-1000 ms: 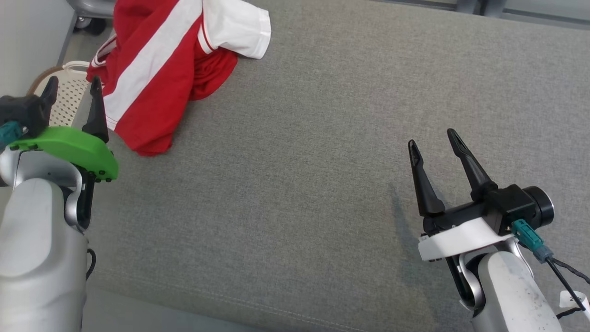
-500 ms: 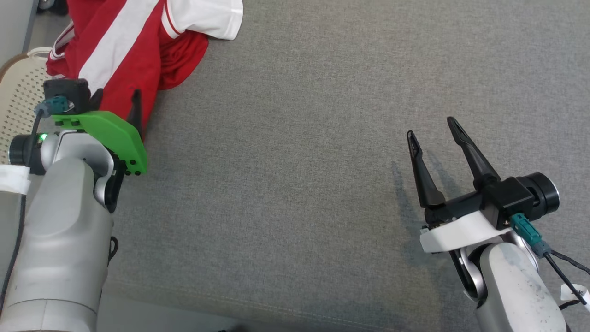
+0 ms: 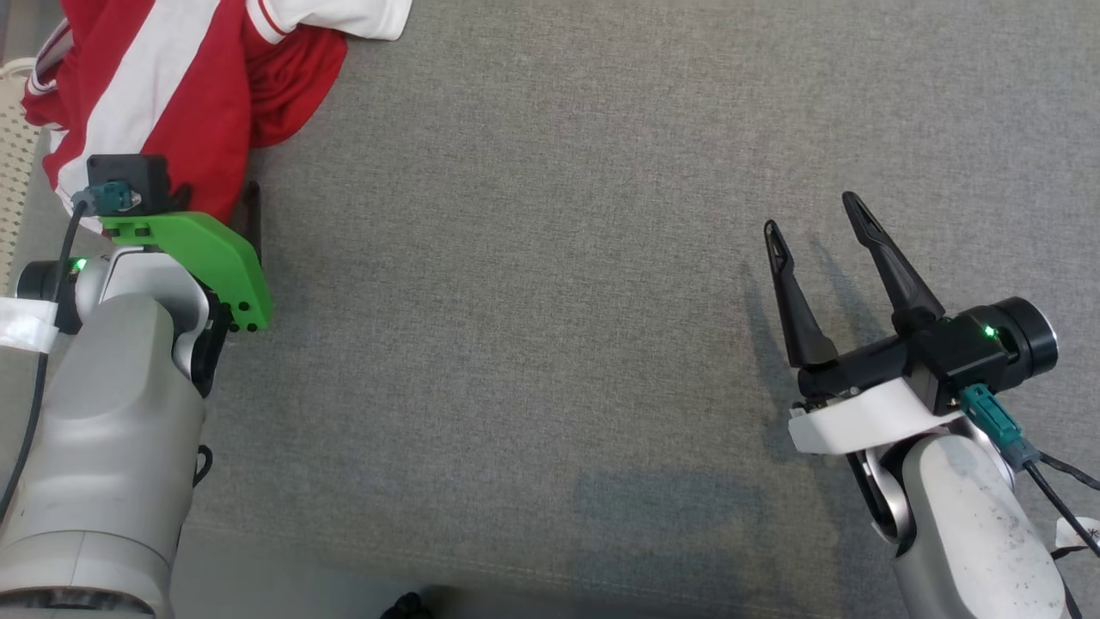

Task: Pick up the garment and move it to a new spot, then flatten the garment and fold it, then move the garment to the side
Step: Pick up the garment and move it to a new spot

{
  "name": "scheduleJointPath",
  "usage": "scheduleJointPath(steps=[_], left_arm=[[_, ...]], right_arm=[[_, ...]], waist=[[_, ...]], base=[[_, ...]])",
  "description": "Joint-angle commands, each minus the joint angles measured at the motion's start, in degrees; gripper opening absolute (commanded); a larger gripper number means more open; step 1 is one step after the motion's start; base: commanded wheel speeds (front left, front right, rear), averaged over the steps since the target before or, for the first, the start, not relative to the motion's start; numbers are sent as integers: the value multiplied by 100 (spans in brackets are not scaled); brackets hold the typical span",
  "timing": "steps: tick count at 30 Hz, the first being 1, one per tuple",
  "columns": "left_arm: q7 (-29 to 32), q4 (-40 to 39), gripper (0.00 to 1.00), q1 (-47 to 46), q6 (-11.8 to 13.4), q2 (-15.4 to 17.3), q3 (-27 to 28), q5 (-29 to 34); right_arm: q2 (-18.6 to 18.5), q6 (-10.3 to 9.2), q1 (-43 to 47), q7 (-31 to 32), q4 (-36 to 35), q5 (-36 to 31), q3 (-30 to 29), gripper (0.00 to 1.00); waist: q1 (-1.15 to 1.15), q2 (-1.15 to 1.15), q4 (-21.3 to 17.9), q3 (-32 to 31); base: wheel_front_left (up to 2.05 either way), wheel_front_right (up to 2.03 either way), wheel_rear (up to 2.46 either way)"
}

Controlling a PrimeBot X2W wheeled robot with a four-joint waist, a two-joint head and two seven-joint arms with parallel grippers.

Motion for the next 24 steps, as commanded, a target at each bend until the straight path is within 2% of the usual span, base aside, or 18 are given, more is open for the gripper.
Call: scheduleJointPath(steps=[1,3,5,6,7,8,10,15,24], left_arm=[[-78,95,100,-126,64,74,-8,25],[-139,231,100,-170,157,99,-16,52],[-193,349,70,-211,211,101,-32,60],[-223,406,49,-238,243,114,-37,63],[-274,457,42,-260,268,126,-39,69],[-317,492,32,-275,308,142,-38,63],[-399,567,0,-302,327,176,-45,55],[-629,650,0,-382,360,267,-61,69],[-937,675,0,-669,249,524,-175,138]], right_arm=[[-16,2,-56,-20,-39,-54,-18,100],[-3,2,-97,-20,-64,-69,-23,100],[4,2,-131,-20,-95,-68,-39,100],[4,2,-143,-21,-106,-71,-54,100],[6,2,-148,-20,-113,-74,-65,100],[10,2,-149,-20,-118,-82,-75,100],[22,2,-146,-20,-131,-91,-97,100],[44,2,-166,-21,-104,-105,-137,100],[143,2,-95,-21,18,21,-175,100]], waist=[[0,-1,-60,80],[0,-1,-93,127],[0,-1,-120,171],[0,-1,-131,191],[0,-1,-137,205],[0,-1,-145,220],[0,-1,-157,242],[0,-1,-155,230],[0,-1,-96,-169]], base=[[0,0,0],[0,0,0],[0,0,0],[0,0,0],[0,0,0],[0,0,0],[0,0,0],[0,0,0],[0,0,0]])
